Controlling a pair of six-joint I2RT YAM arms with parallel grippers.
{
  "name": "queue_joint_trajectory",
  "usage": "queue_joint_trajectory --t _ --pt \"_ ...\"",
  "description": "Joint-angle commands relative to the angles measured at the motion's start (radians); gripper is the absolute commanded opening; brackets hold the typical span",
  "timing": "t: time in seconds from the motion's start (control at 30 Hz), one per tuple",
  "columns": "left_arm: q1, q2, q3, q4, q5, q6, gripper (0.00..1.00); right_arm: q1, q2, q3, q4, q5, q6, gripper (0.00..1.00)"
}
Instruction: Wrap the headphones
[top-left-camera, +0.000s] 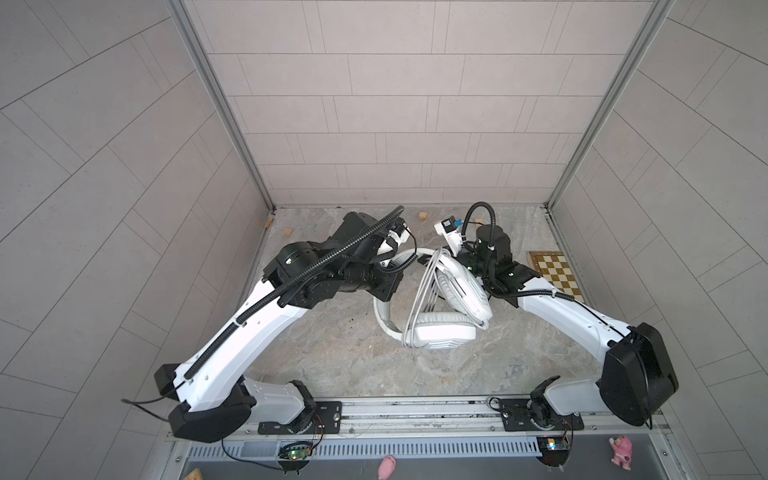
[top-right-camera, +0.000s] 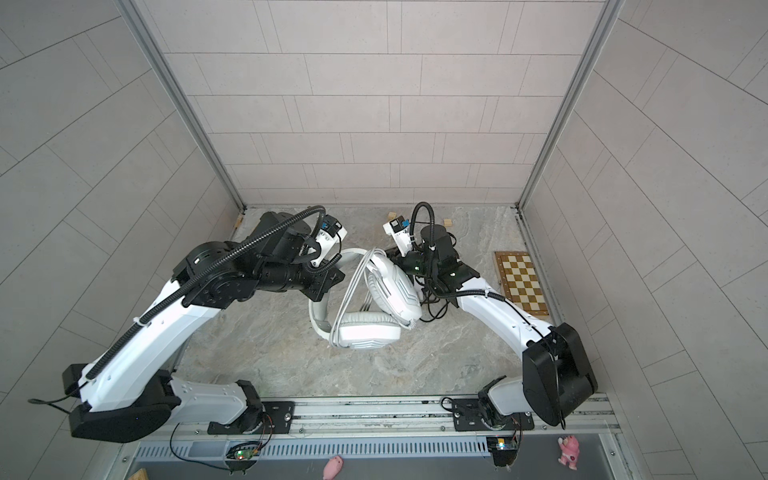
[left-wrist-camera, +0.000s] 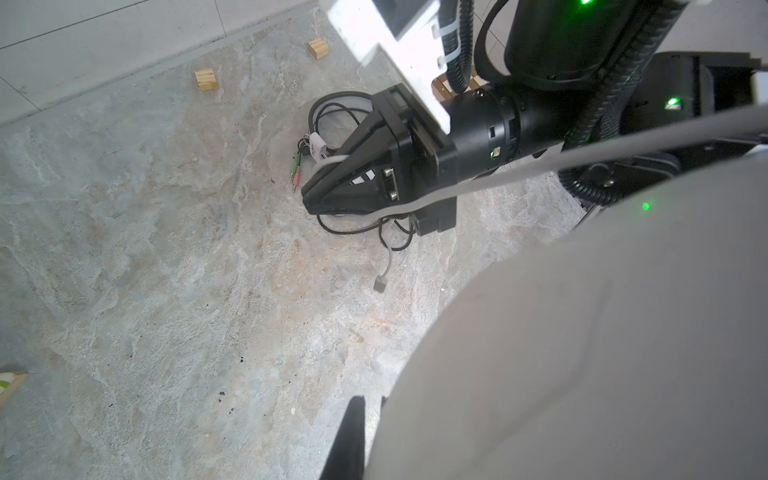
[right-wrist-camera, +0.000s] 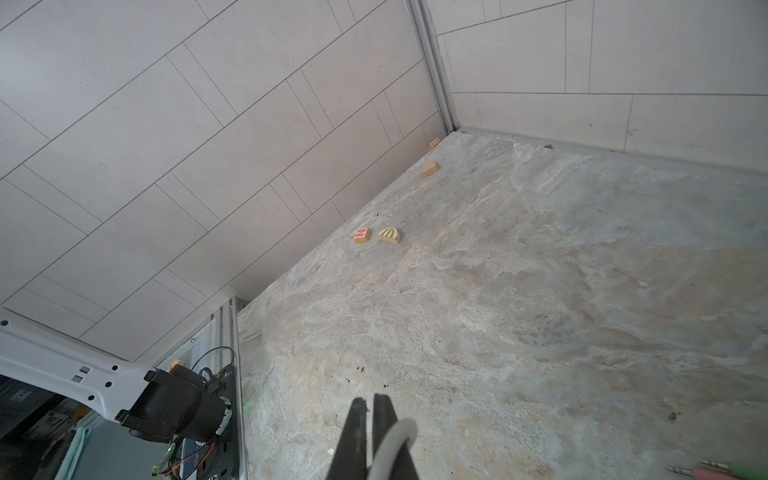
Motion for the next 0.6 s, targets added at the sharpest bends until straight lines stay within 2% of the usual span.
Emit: queue_joint_trajectory --t 0.0,0.37,0.57 --pt "0.012 -0.009 0.09 0.045 0.067 -0.034 0.0 0.002 0.019 -0.045 0.103 0.038 0.045 0.07" --pt "0.098 -0.012 0.142 0.073 0.111 -0.063 0.0 0.004 -0.005 -0.22 0.337 0.021 0.185 0.08" --pt "0.172 -0.032 0.122 0.08 0.134 -0.063 0.0 -0.015 -0.046 -0.228 0.246 0.059 0.153 0.05"
